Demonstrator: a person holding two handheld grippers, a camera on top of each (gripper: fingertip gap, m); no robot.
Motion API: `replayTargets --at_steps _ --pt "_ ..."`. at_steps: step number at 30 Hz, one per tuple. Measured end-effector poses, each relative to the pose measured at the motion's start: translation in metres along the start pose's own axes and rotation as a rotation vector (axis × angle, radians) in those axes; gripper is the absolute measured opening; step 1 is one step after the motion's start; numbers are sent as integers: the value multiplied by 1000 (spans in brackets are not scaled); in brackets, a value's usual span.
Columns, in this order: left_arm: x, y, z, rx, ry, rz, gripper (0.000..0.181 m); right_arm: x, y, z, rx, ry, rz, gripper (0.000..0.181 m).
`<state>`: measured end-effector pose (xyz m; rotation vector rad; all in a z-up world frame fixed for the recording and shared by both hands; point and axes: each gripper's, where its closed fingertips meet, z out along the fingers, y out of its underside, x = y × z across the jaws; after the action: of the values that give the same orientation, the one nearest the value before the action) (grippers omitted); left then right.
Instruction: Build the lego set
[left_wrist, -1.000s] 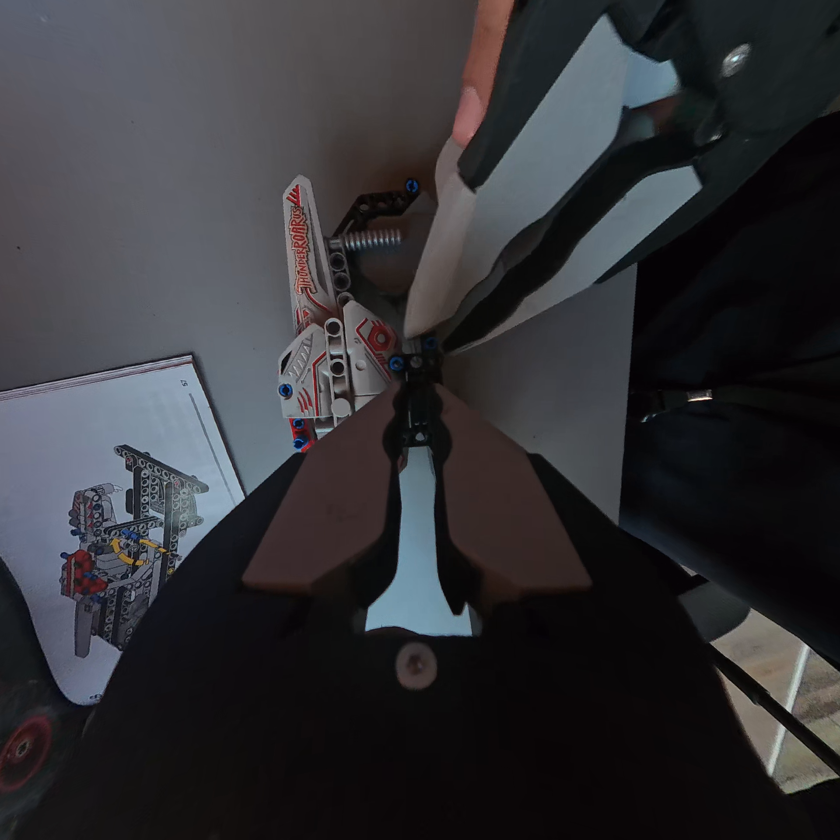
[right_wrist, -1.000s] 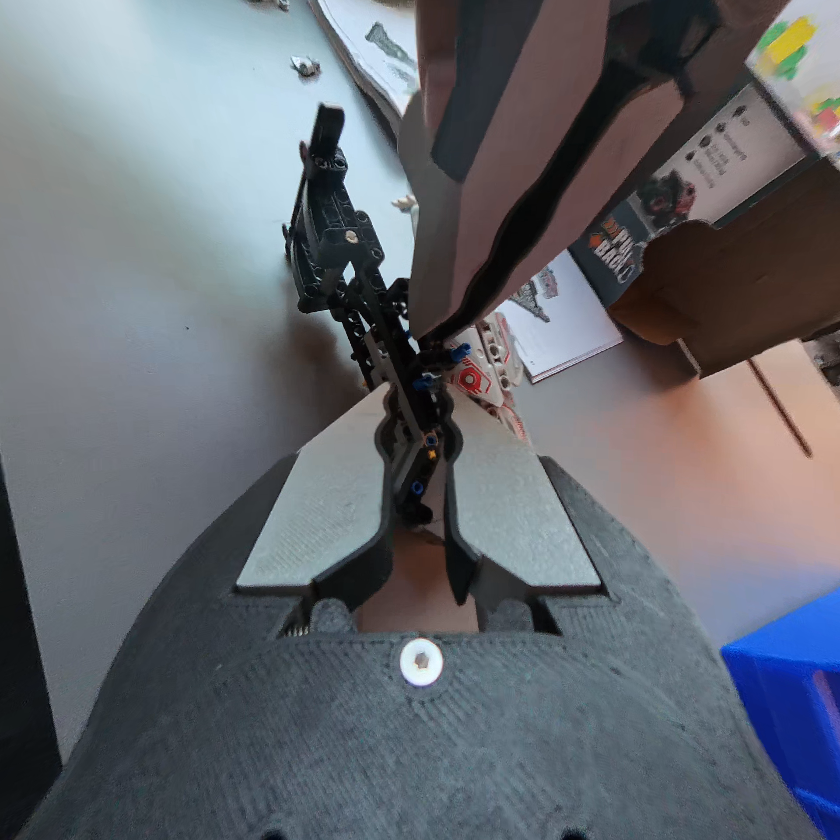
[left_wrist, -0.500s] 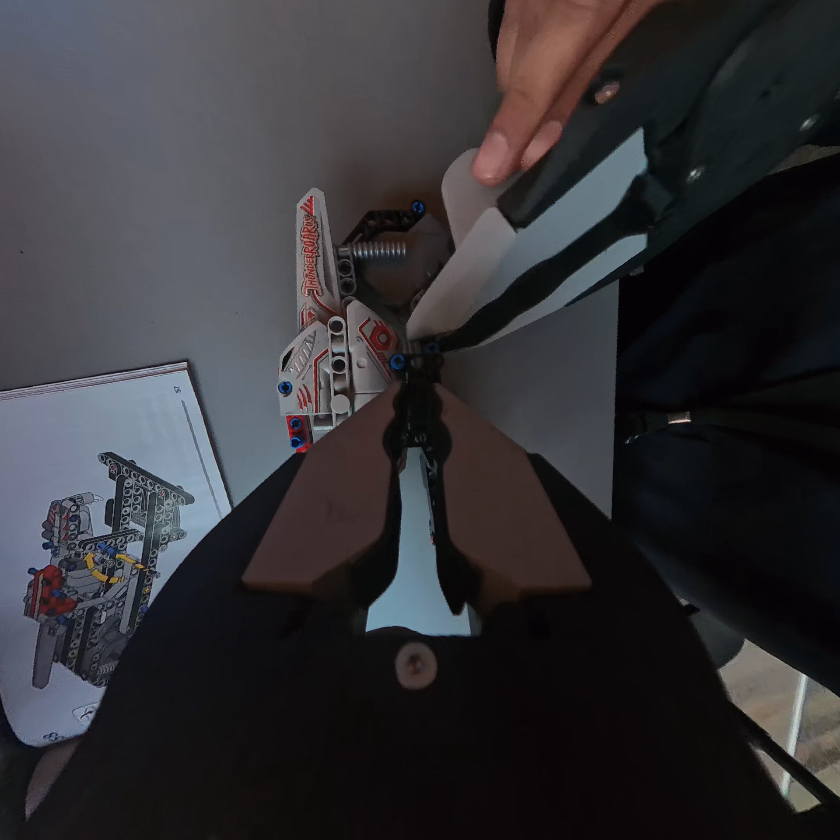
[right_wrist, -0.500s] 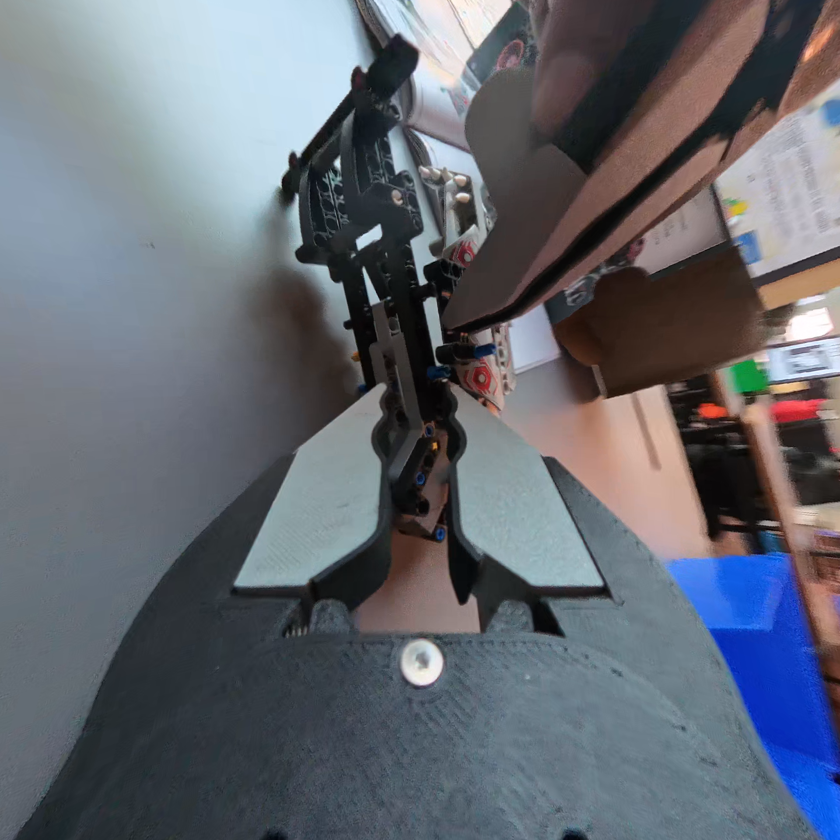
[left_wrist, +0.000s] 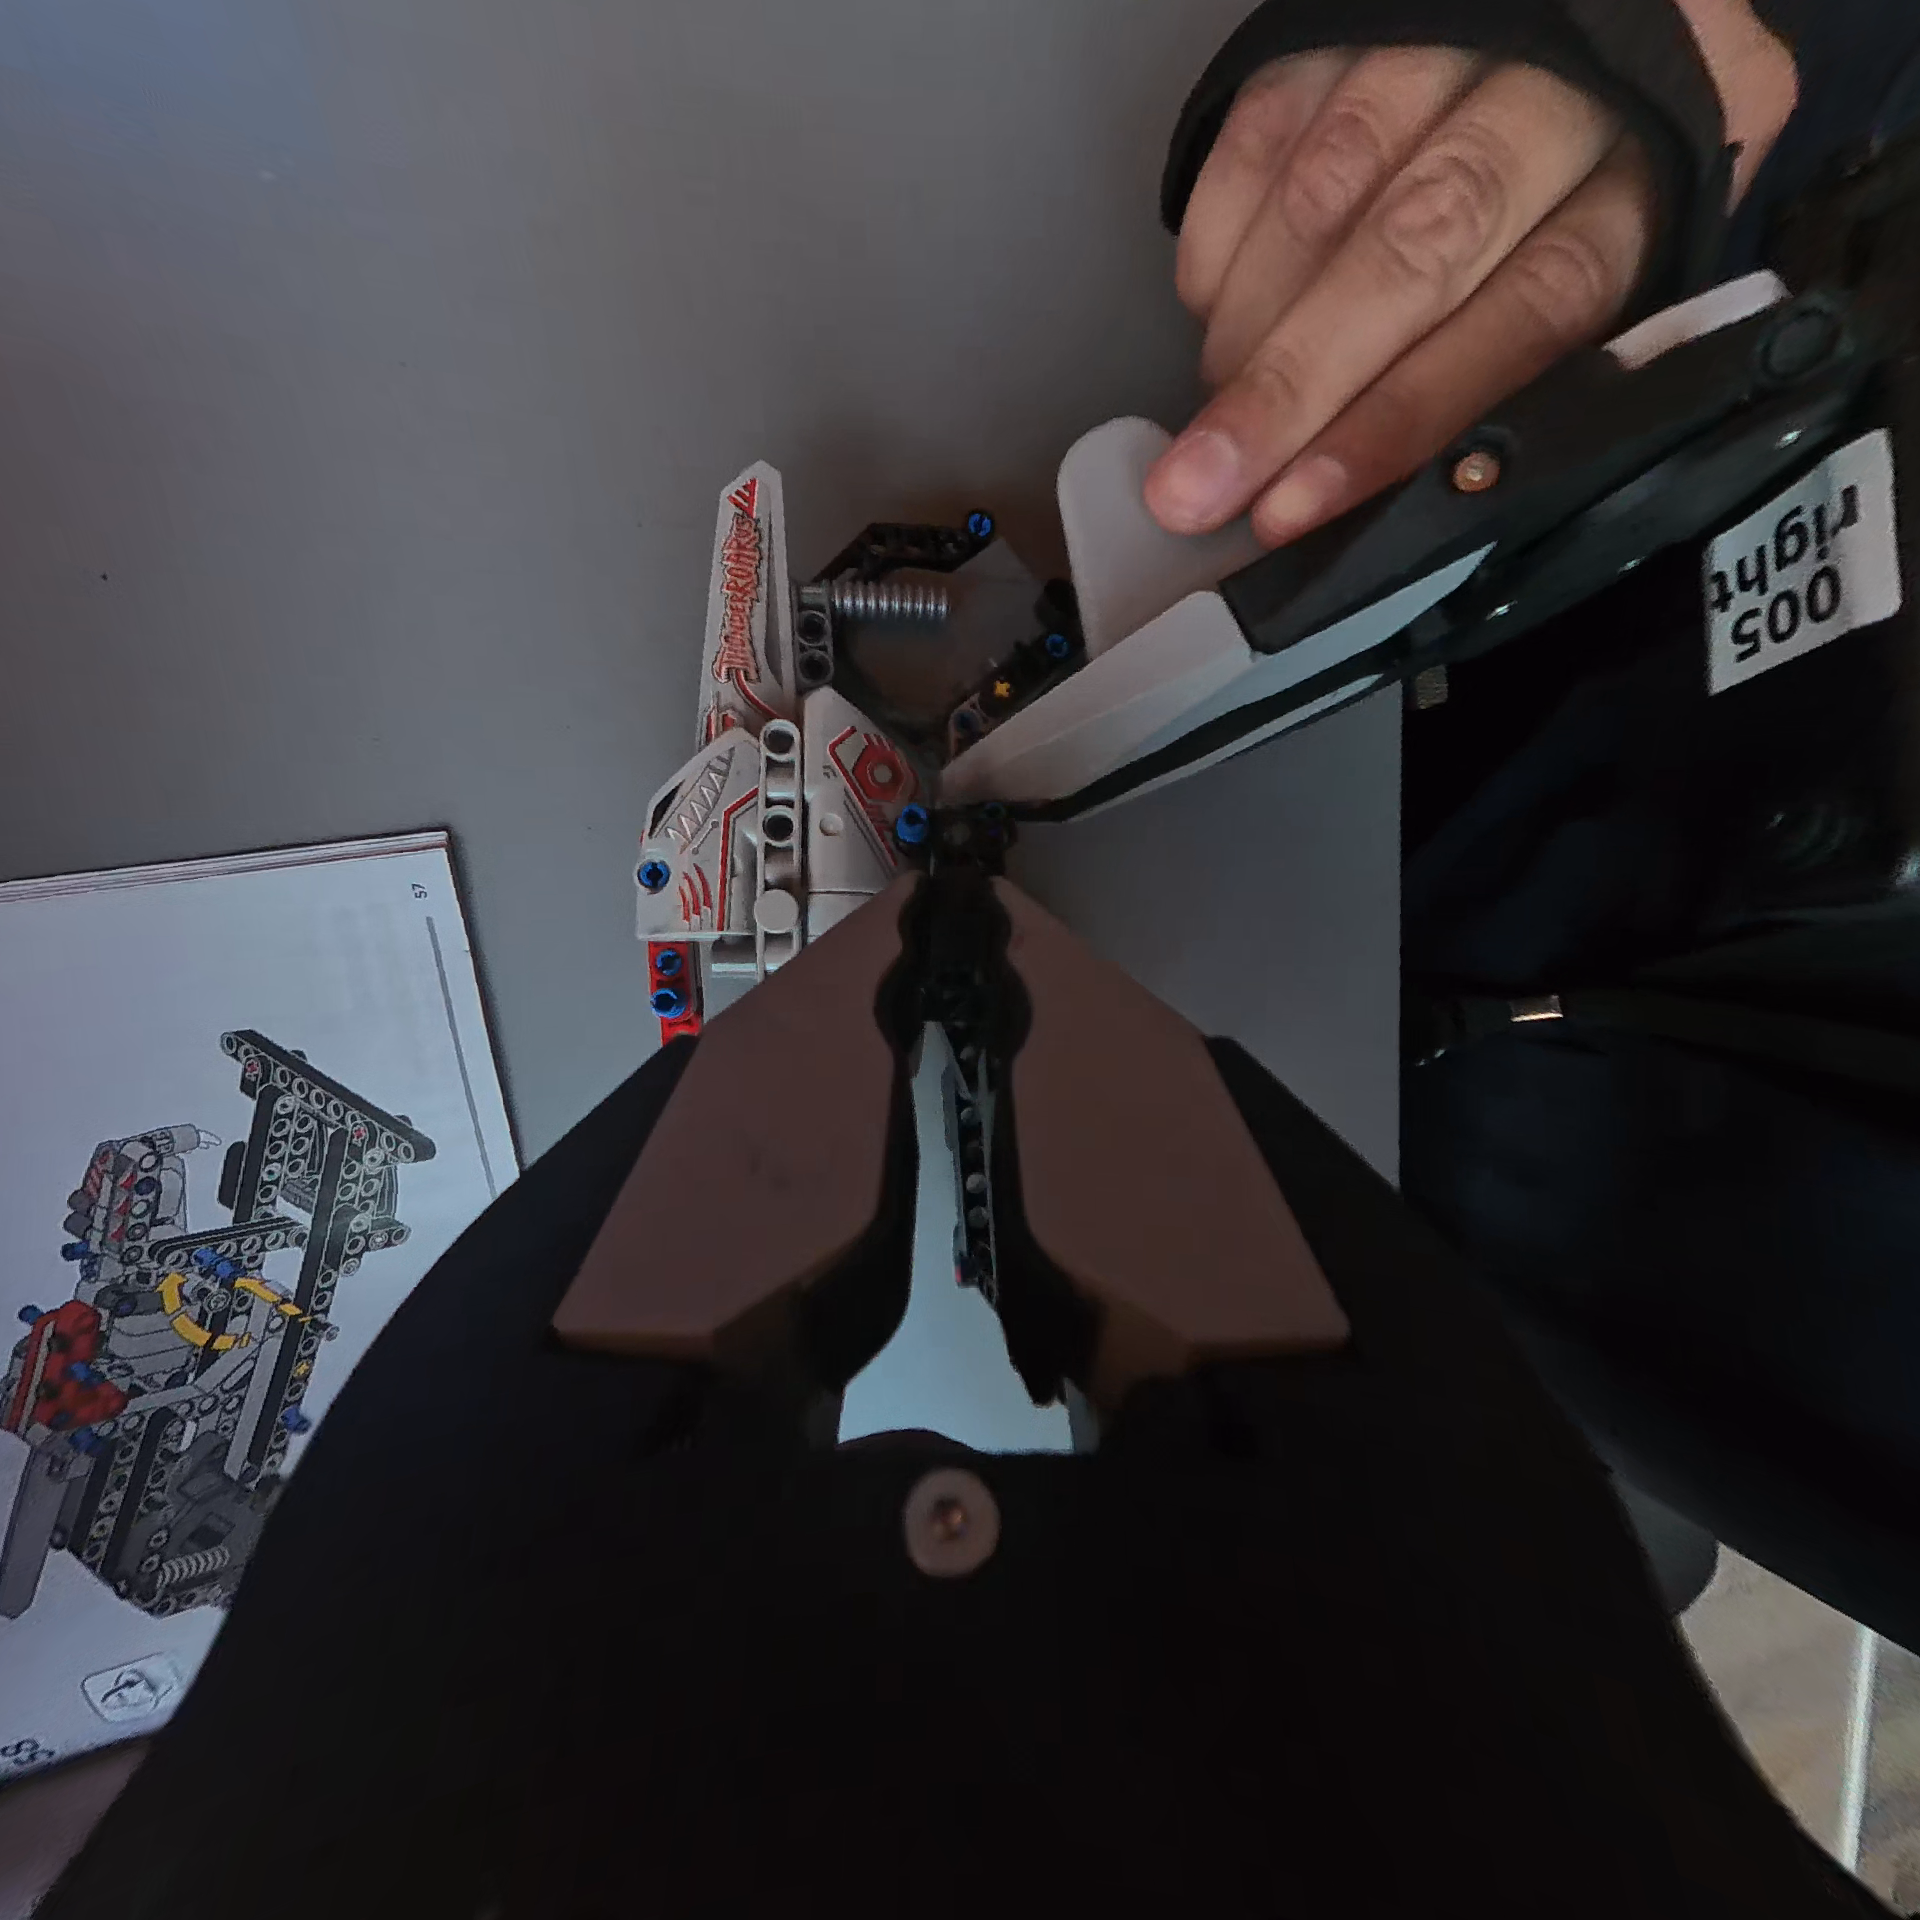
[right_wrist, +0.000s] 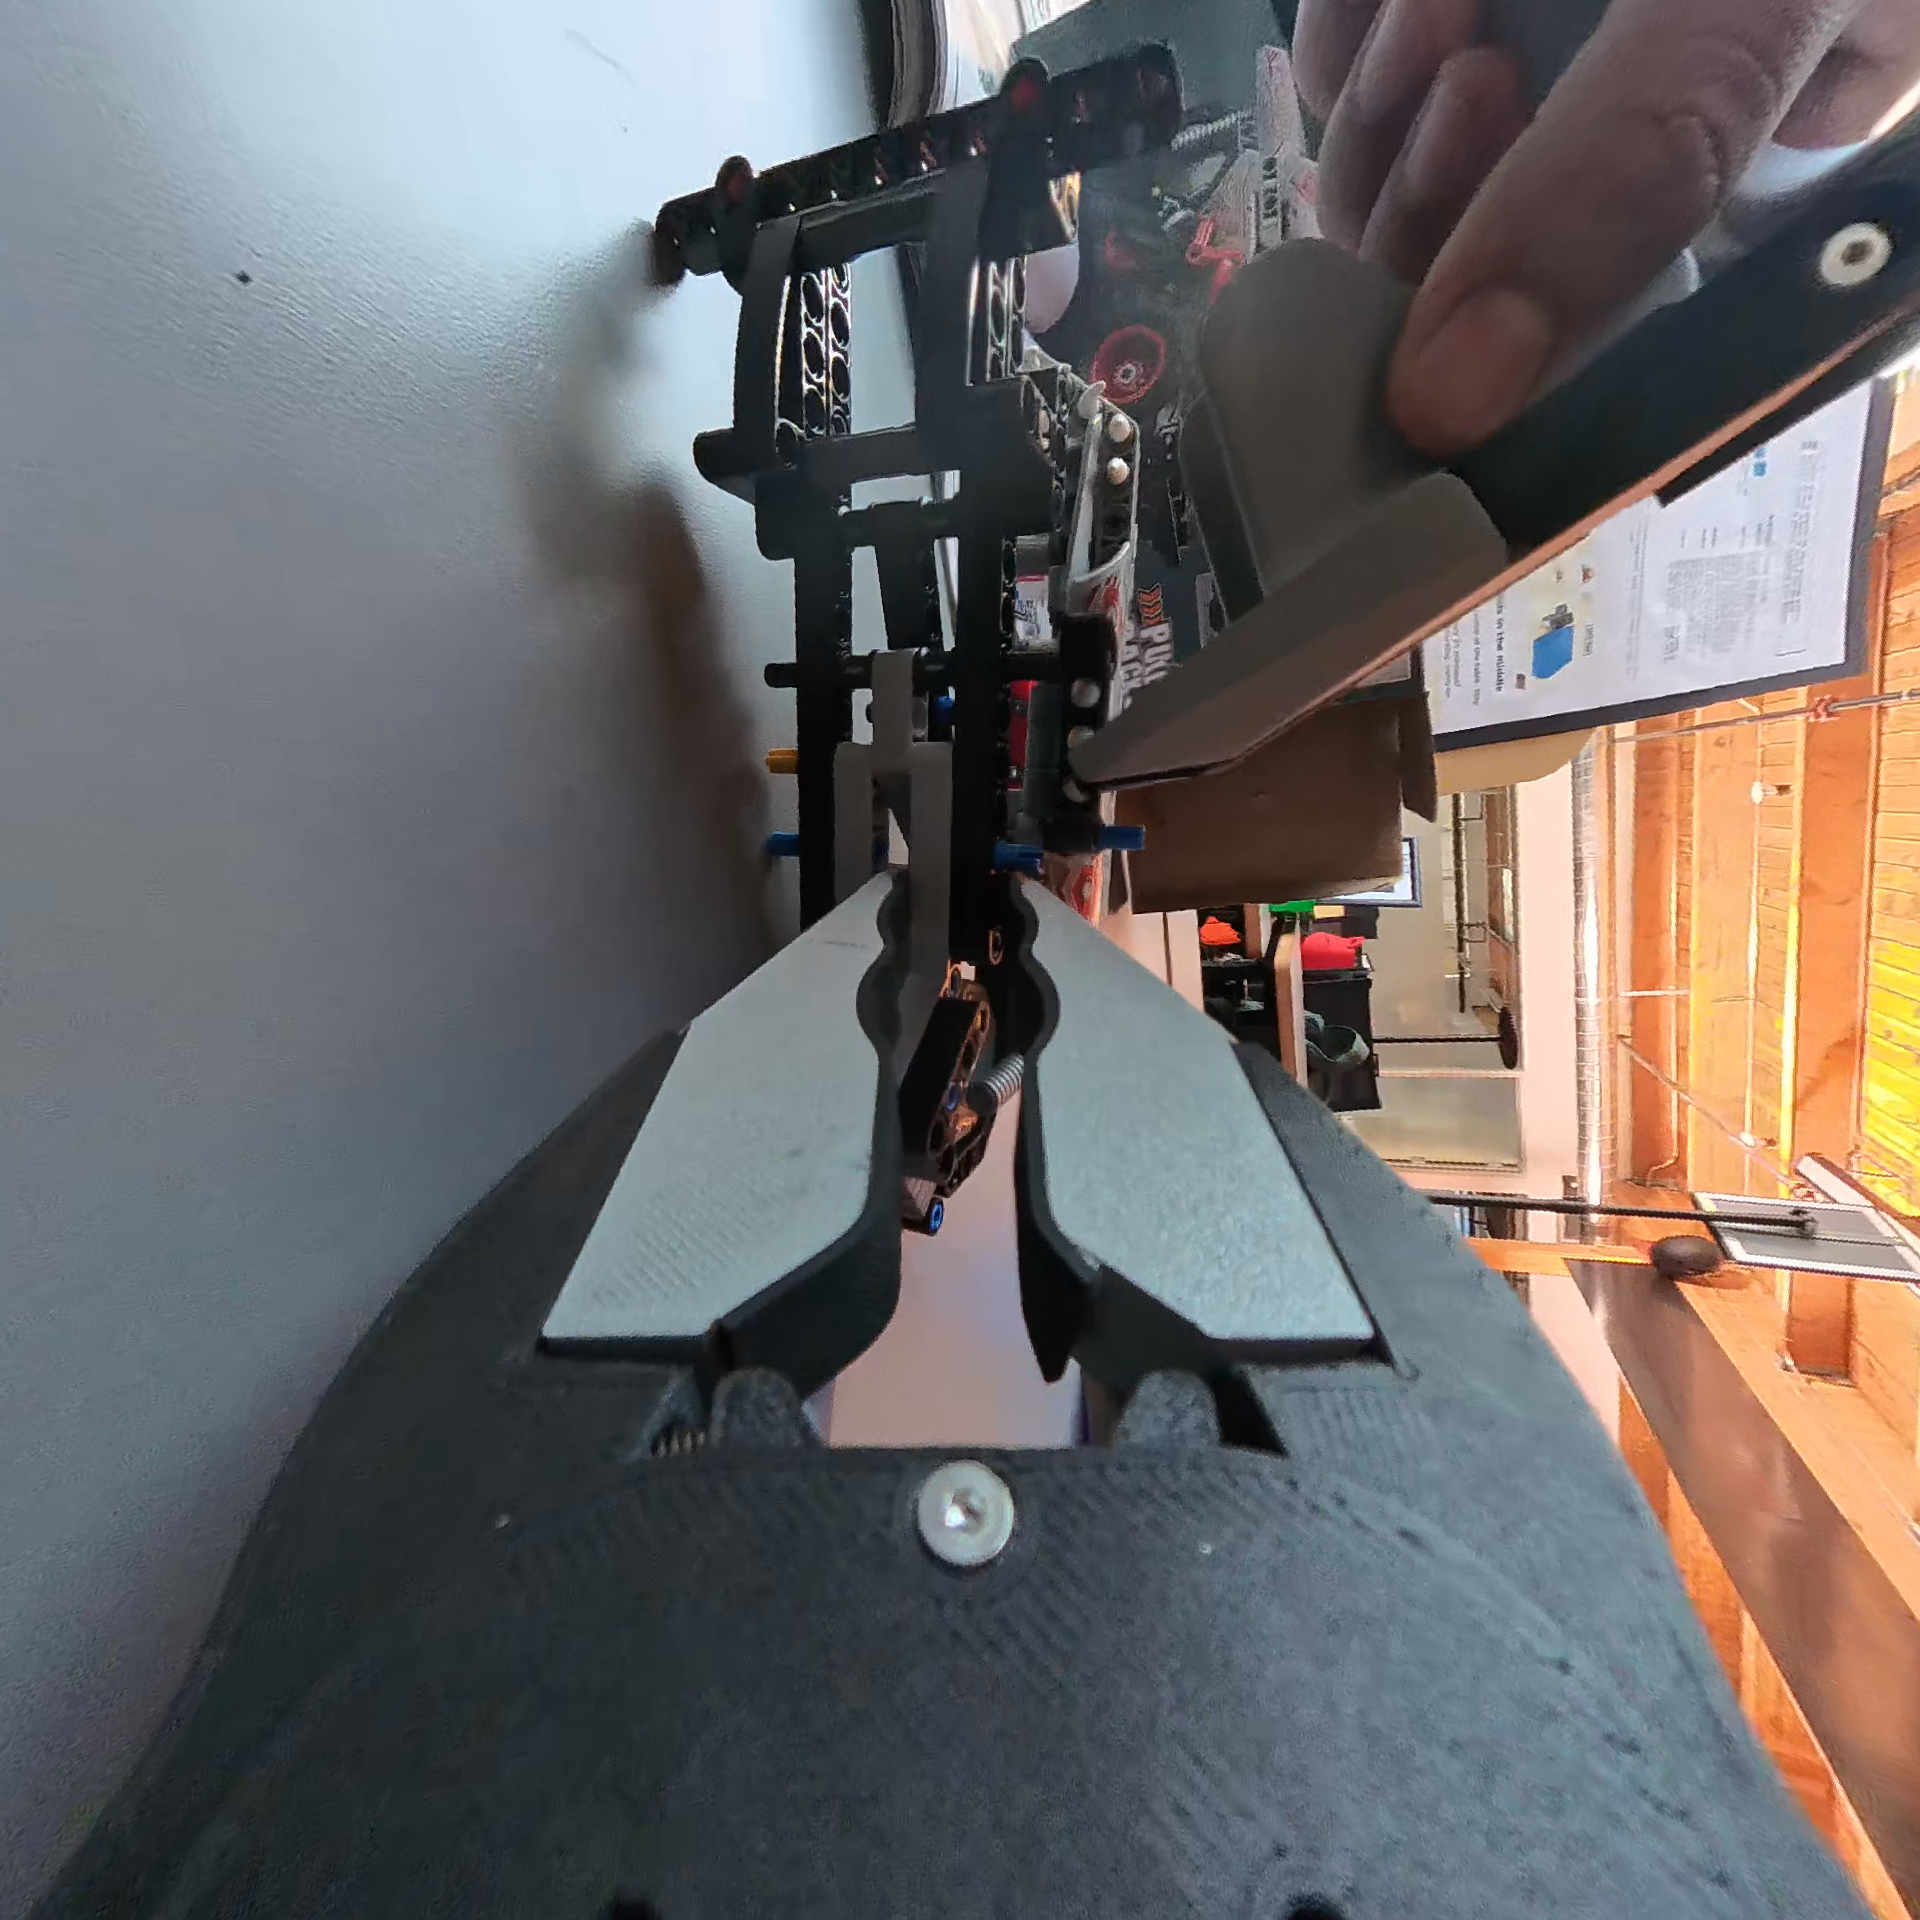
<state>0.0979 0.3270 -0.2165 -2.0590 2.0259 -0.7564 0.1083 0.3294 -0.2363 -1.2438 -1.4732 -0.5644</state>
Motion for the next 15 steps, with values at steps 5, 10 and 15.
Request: replayTargets --at_steps 5,10,15 --pt "-1 -3 3 20 1 -18 4 0 0 1 -8 9 -21 14" --pt "-1 -3 3 22 1 -21 5 0 1 0 -1 5 -6 14" --pt "0 -1 3 1 2 -14 5 -1 -2 0 23 -12 28 14"
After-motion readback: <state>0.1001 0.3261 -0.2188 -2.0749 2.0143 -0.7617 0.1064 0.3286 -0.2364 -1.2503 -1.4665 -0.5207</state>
